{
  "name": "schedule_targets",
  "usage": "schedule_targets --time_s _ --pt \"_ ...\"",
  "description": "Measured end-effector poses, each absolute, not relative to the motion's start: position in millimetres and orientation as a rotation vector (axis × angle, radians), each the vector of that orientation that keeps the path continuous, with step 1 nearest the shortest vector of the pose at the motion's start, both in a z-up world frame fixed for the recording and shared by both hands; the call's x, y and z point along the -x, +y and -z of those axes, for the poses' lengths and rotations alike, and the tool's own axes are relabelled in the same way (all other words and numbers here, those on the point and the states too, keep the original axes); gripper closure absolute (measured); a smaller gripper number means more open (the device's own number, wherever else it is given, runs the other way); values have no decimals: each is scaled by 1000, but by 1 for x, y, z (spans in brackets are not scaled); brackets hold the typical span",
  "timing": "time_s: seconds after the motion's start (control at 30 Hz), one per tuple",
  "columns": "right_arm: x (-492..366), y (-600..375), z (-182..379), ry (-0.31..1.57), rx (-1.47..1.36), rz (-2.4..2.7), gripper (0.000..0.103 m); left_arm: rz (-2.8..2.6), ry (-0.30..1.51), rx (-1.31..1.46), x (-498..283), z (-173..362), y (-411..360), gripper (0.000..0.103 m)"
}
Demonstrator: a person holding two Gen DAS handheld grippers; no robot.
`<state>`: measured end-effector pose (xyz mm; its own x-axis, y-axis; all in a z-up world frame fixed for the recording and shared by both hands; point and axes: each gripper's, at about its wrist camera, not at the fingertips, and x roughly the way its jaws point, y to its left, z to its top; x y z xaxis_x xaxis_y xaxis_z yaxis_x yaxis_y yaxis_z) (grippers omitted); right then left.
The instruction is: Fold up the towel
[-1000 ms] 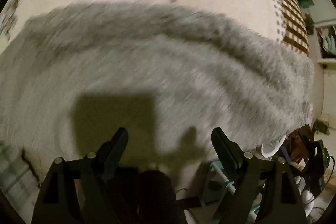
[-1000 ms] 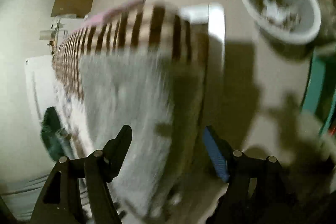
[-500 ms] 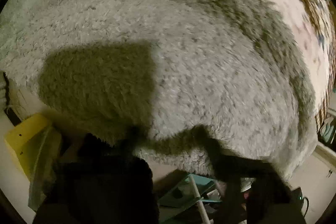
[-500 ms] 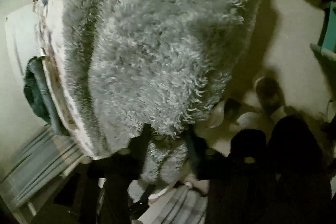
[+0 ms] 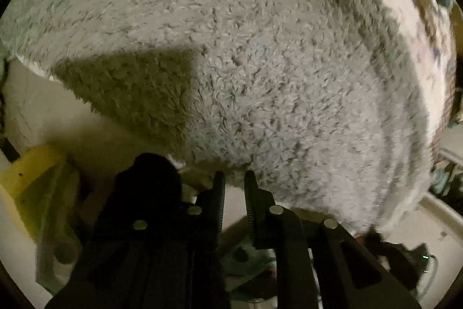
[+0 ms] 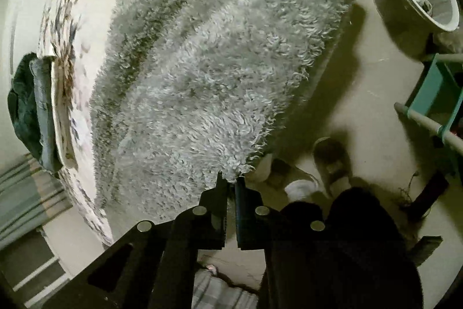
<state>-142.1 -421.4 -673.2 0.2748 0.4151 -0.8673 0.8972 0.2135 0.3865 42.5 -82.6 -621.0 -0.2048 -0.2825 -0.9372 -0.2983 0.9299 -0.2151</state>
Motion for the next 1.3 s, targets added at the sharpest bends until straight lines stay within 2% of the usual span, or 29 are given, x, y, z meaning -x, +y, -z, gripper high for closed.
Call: schedule_targets --time_s 0.03,0.1,0.13,0.17,0.2,0.27,0.4,0.43,0.47,0.5,0.53,0.77,0.93,0.97,1.03,1.07,1.1,1.13,1.17,1.23,1.3 --pt "139 -420 675 1348 -1388 498 98 -16 1787 457 -44 620 -78 90" --pt "134 -414 679 1370 -1396 453 94 -23 1751 537 -45 615 -63 80" --pt "133 -411 679 1360 -1429 434 89 -46 1738 565 -47 616 -53 67" --pt "131 -406 681 1369 -1453 407 73 -57 1727 590 -48 617 -46 55" --pt "128 -397 685 1383 -1484 359 61 -71 1718 609 -49 619 -39 54" --pt "127 -383 691 1396 -1520 310 60 -122 1721 635 -49 625 -19 54" --pt "115 -347 710 1455 -1580 270 60 -200 1698 667 -52 642 7 54" --pt "114 -340 714 1446 -1596 284 60 -205 1688 660 -53 643 12 63" --pt "112 -335 716 1439 -1593 293 69 -203 1670 662 -52 640 16 77" --pt "110 -331 716 1440 -1565 316 93 -196 1659 659 -51 638 18 82" --pt "107 -327 713 1444 -1519 338 96 -182 1648 640 -49 632 21 89" --pt "109 -322 687 1462 -1368 375 98 -164 1670 630 -27 615 49 92" --pt "107 -322 691 1508 -1348 352 98 -198 1709 657 -22 618 69 91" --pt "106 -325 696 1513 -1377 341 96 -192 1701 652 -27 612 65 91" --pt "108 -332 700 1495 -1422 318 82 -132 1676 583 -35 595 57 90" --pt "109 -336 698 1492 -1412 305 59 -102 1663 541 -39 588 48 85" --pt "112 -343 693 1476 -1398 297 45 -78 1653 500 -47 587 24 79" --pt "119 -352 688 1438 -1393 294 43 -47 1645 449 -50 581 15 65" --pt "126 -359 683 1411 -1389 299 42 -18 1640 389 -57 579 2 46" --pt "145 -382 675 1363 -1373 355 37 38 1632 288 -62 577 -23 35" --pt "171 -415 670 1271 -1382 448 31 98 1623 238 -66 579 -49 35"
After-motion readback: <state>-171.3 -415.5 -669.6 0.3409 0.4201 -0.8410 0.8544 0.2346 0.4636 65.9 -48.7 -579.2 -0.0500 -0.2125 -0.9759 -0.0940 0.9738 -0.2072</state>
